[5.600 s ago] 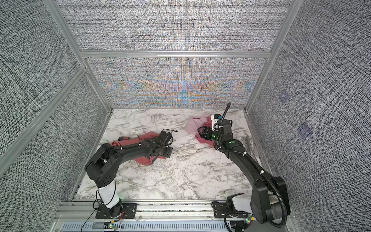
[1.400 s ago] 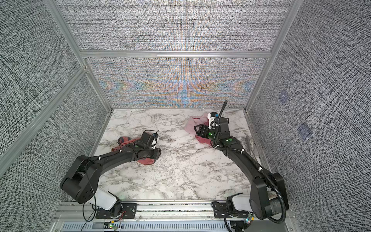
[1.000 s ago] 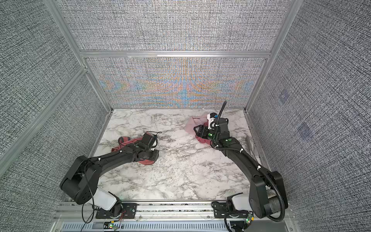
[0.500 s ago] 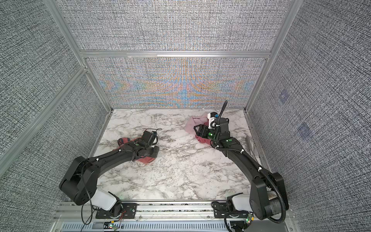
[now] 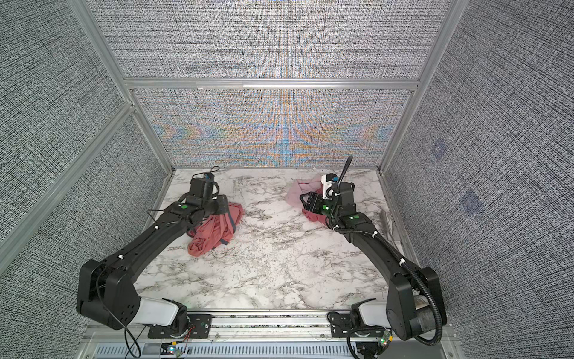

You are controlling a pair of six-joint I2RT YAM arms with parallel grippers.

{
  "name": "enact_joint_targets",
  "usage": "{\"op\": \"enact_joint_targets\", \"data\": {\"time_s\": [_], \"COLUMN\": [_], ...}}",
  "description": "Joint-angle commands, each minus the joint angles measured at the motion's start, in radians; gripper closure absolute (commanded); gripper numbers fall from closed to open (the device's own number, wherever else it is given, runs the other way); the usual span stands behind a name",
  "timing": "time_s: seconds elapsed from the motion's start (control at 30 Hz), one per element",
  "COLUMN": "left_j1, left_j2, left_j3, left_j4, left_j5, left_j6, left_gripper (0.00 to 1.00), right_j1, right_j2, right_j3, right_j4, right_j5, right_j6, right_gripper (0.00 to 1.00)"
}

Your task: Pick out a specific cloth from the pile

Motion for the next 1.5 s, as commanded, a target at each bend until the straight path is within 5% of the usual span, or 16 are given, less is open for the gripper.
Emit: {"op": "enact_joint_targets", "data": {"time_s": [0.0, 0.4, 1.1, 1.17, 1.23, 1.47], "left_j1": [0.062, 0.370, 0.405, 0.405, 0.405, 0.387], "left_j2": [-0.027, 0.049, 0.175, 0.168, 0.142, -0.085], "left_j3": [-0.065, -0.344, -0.385, -0.355, -0.343, -0.347], "left_j4": [0.078, 0.273, 0.386, 0.337, 0.299, 0.193], "left_j5": [0.006, 0.113, 0.144, 0.151, 0.136, 0.094], "left_j6": [-0.002, -0.140, -0.169, -0.148, -0.145, -0.138], "left_gripper": [1.00, 1.00, 1.00, 0.93, 0.73, 0.57], "right_j1": [0.001, 0.001, 0.001, 0.001, 0.001, 0.002], "right_j2": [-0.002, 0.037, 0.059, 0.058, 0.046, -0.006], "right_j3": [-0.003, 0.014, 0.060, 0.070, 0.070, 0.051], "right_j4": [0.025, 0.023, -0.008, -0.022, -0.027, -0.038], "right_j5": [-0.005, -0.006, 0.009, 0.008, 0.008, 0.031], "right_j6": [0.003, -0.002, -0.007, -0.007, -0.005, -0.014], "right_gripper": [0.26, 0.26, 0.26, 0.26, 0.26, 0.26]}}
